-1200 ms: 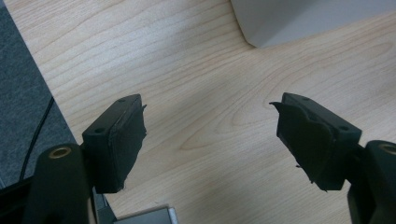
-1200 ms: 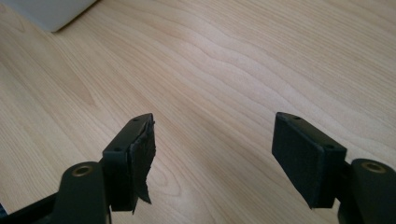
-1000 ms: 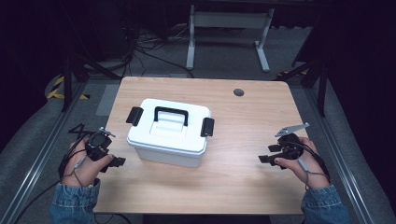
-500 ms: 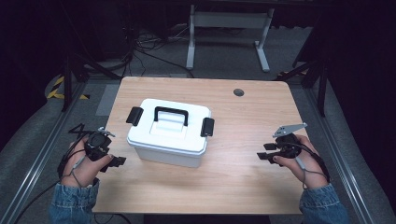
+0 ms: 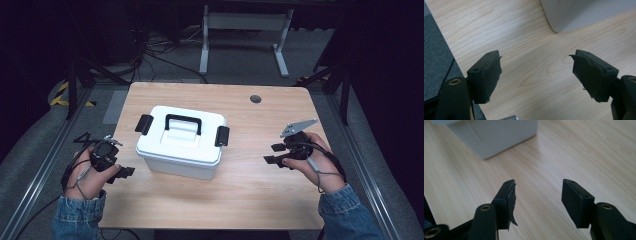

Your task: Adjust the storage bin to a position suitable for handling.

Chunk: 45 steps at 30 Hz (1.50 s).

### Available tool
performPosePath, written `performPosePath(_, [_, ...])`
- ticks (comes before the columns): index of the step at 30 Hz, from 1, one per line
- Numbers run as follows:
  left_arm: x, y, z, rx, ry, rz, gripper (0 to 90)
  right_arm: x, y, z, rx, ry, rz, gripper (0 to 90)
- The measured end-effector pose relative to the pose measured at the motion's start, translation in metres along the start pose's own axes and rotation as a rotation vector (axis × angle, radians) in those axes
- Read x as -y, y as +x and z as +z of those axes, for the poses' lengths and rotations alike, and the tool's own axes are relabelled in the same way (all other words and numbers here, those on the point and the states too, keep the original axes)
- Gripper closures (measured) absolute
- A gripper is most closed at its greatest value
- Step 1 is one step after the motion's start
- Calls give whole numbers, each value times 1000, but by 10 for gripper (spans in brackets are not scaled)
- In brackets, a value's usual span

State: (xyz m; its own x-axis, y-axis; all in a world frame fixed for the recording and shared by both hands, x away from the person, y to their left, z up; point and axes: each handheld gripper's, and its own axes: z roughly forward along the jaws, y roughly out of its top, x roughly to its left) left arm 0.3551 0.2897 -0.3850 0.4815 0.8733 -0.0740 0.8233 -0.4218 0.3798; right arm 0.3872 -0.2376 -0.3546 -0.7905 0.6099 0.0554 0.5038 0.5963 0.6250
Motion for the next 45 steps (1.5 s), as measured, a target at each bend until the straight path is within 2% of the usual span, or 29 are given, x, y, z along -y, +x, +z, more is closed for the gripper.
performPosePath(9, [-1, 2, 0, 0, -9, -1, 234, -39, 9, -4, -14, -7, -57, 450])
performPosePath(16, [-3, 3, 1, 13, 8, -5, 246, -70, 22, -2, -31, -15, -82, 489])
performPosePath(19, [-3, 3, 1, 15, 13, -3, 250, -78, 24, -2, -40, -17, -87, 491])
performPosePath(20, [-4, 3, 2, 18, 17, -8, 251, -86, 26, -1, -49, -22, -92, 492])
performPosePath(26, [-5, 3, 4, 20, 16, 3, 246, -101, 29, 2, -50, -27, -109, 489])
performPosePath(30, [-6, 3, 4, 16, 14, 20, 232, -115, 32, 7, -64, -27, -121, 485])
performPosePath(36, [-5, 4, 5, 26, 11, 21, 228, -140, 37, 14, -75, -37, -148, 482])
performPosePath(41, [-5, 5, 5, 32, 6, 14, 228, -156, 40, 27, -95, -43, -158, 472])
performPosePath(45, [-6, 4, 5, 37, 7, 18, 227, -167, 42, 43, -125, -13, -158, 468])
